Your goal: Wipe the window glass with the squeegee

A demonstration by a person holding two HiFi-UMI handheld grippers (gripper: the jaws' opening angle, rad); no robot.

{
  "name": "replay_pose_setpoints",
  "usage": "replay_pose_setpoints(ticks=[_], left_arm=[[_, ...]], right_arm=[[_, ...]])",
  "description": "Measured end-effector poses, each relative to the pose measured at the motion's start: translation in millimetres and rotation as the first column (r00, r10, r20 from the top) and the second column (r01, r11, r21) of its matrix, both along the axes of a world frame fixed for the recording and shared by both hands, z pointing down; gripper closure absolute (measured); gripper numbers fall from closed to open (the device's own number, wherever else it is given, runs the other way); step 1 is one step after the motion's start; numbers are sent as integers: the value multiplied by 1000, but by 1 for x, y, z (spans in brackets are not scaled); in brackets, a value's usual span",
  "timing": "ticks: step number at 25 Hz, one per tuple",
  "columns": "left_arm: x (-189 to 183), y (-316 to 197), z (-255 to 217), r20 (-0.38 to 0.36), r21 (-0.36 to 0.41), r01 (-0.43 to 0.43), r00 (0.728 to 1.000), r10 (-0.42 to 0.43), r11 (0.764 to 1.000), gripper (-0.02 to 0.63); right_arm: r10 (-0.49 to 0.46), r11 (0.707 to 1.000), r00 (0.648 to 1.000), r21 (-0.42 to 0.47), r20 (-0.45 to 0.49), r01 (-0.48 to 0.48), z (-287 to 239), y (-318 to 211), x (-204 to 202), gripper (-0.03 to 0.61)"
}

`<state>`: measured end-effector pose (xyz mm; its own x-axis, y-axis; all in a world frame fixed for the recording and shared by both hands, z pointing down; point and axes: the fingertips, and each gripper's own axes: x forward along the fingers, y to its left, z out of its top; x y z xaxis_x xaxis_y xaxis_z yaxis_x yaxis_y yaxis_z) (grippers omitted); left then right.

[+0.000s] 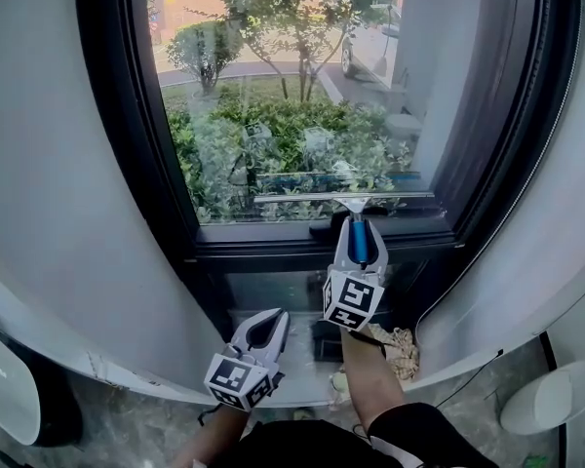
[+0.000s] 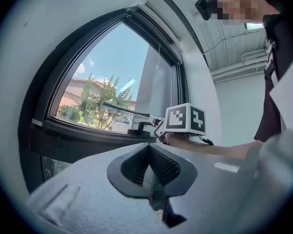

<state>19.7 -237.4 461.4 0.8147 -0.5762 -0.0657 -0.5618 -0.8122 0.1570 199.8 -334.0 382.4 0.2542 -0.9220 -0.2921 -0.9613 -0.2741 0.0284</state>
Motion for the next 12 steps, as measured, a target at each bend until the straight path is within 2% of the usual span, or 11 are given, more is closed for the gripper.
replay_pose_setpoints(ticks=[7,12], left_arm=[[1,10,-14,-46,36,-31,998,33,999,614],[17,19,-14,-77,26,-70,994,72,997,614]], right_arm=[[17,997,996,78,-89,-10,-64,21,9,449],[30,988,988,151,-154,-6,-122,35,25,449]])
